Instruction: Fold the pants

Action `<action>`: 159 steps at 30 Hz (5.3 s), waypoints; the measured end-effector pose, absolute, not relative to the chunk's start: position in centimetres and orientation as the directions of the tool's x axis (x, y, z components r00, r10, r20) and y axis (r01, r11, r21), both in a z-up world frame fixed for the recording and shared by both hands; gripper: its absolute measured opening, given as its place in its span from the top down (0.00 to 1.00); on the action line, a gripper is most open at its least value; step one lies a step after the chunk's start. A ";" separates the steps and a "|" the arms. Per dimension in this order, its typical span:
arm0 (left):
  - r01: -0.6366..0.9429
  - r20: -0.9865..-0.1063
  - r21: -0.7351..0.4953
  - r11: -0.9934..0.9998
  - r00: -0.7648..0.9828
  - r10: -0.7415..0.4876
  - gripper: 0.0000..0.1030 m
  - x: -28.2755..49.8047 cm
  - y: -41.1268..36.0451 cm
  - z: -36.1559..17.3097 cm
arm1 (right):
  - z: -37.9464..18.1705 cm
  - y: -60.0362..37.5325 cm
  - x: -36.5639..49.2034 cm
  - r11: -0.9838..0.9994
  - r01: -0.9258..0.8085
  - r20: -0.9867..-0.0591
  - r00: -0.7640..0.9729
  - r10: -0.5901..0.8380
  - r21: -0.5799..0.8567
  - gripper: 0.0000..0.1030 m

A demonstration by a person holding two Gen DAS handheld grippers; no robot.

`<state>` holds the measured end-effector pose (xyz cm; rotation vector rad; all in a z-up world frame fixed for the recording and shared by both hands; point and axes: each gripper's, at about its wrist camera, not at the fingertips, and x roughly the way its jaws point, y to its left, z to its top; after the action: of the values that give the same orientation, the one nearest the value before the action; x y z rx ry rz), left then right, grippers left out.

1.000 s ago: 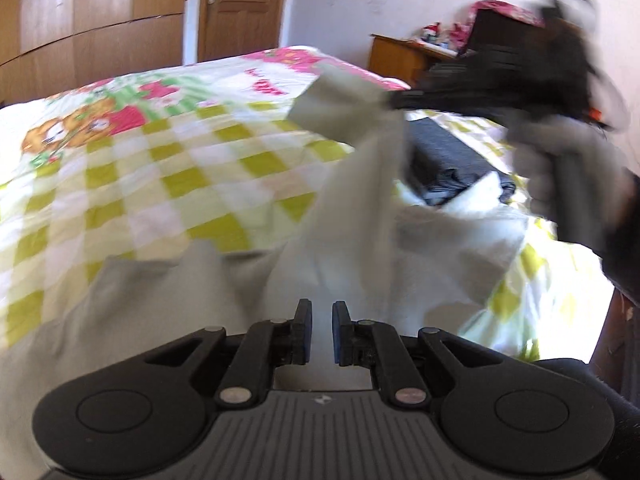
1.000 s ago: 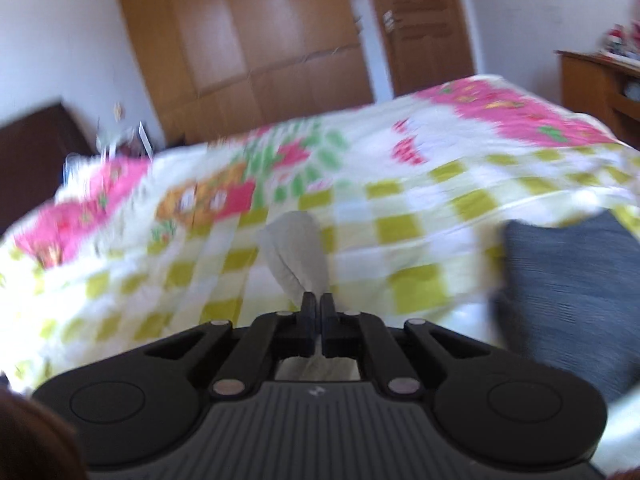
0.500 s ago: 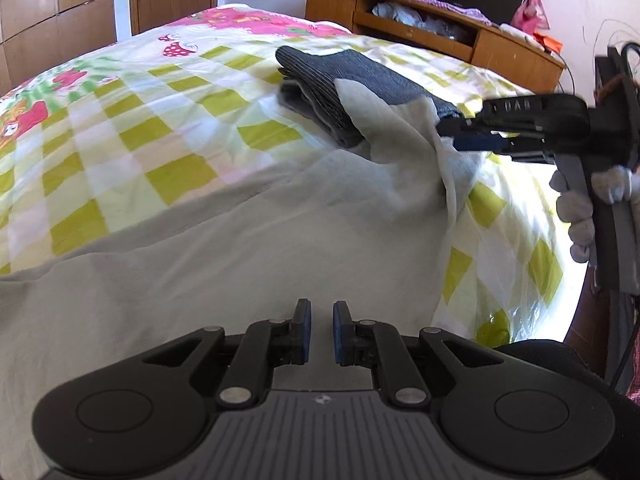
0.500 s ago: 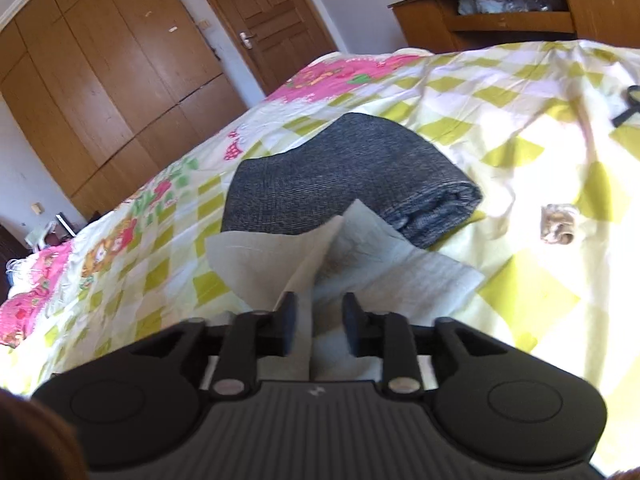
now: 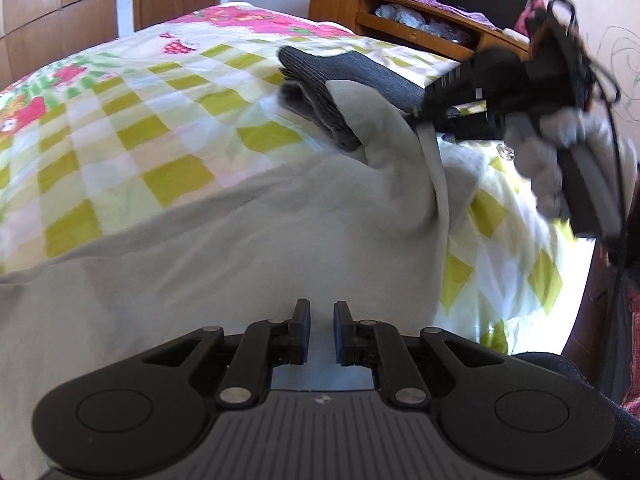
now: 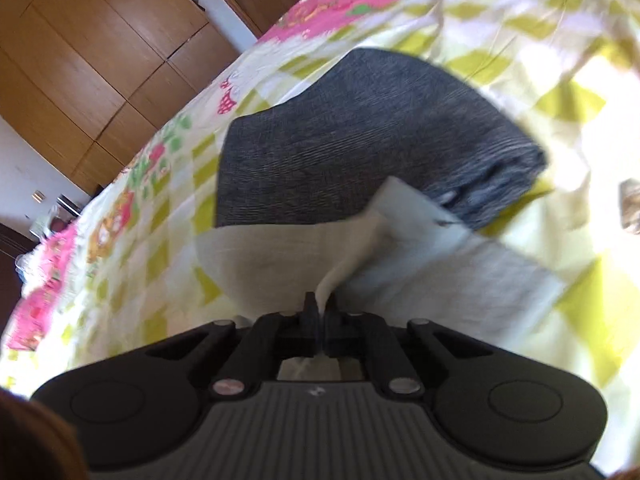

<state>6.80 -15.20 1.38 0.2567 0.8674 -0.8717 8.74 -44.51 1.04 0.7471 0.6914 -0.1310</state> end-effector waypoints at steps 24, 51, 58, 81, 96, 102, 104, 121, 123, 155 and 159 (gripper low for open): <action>0.739 -0.755 -0.106 0.665 0.376 -0.538 0.65 6.3 -15.3 0.3 | -1.5 -49.2 -2.1 0.617 0.518 -0.598 0.796 -0.095 0.592 0.76; 0.719 -0.745 -0.118 0.685 0.392 -0.539 0.64 6.4 -15.0 0.2 | -3.6 -50.1 -1.9 0.559 0.493 -0.566 0.823 -0.049 0.667 0.86; 0.707 -0.753 -0.118 0.698 0.394 -0.527 0.64 6.9 -14.9 0.1 | -4.3 -49.7 0.5 0.577 0.427 -0.518 0.855 -0.008 0.697 0.68; 0.759 -0.734 -0.070 0.648 0.401 -0.549 0.60 6.3 -13.6 2.5 | 4.6 -49.5 -7.5 0.834 0.473 -0.538 0.799 -0.270 0.284 0.79; 0.844 -0.781 0.067 0.532 0.376 -0.498 0.54 14.7 -11.4 1.4 | -0.9 -32.3 11.8 0.843 -0.532 -0.830 0.503 0.243 -0.076 0.68; 0.895 -0.826 0.108 0.432 0.323 -0.463 0.54 14.7 -11.8 0.3 | -1.1 -32.4 11.6 0.816 -0.575 -0.874 0.422 0.240 -0.054 0.89; 0.900 -0.826 0.119 0.420 0.325 -0.461 0.59 14.5 -11.9 0.3 | -0.8 -32.2 11.4 0.817 -0.575 -0.875 0.423 0.237 -0.056 0.98; 0.818 -0.769 0.223 0.530 0.482 -0.419 0.76 16.7 -10.9 0.7 | 2.7 -33.3 12.1 0.926 -0.371 -0.766 0.616 0.184 -0.076 0.99; 0.805 -0.773 0.212 0.554 0.484 -0.409 0.76 17.1 -10.3 0.4 | 0.2 -32.8 13.0 0.924 -0.369 -0.818 0.559 0.136 -0.099 0.99; 0.664 -0.703 0.115 0.739 0.580 -0.412 0.67 15.7 1.1 0.9 | -0.6 -15.1 21.9 0.716 -0.690 -0.709 0.450 0.543 0.110 0.99; 0.643 -0.683 0.087 0.761 0.595 -0.424 0.67 15.3 2.0 1.1 | -0.9 -16.0 24.2 0.763 -0.608 -0.705 0.441 0.556 0.221 0.99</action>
<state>15.34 1.99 1.11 0.3426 0.6926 -0.6338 24.20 -16.03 -0.88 -0.0682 0.8479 0.7229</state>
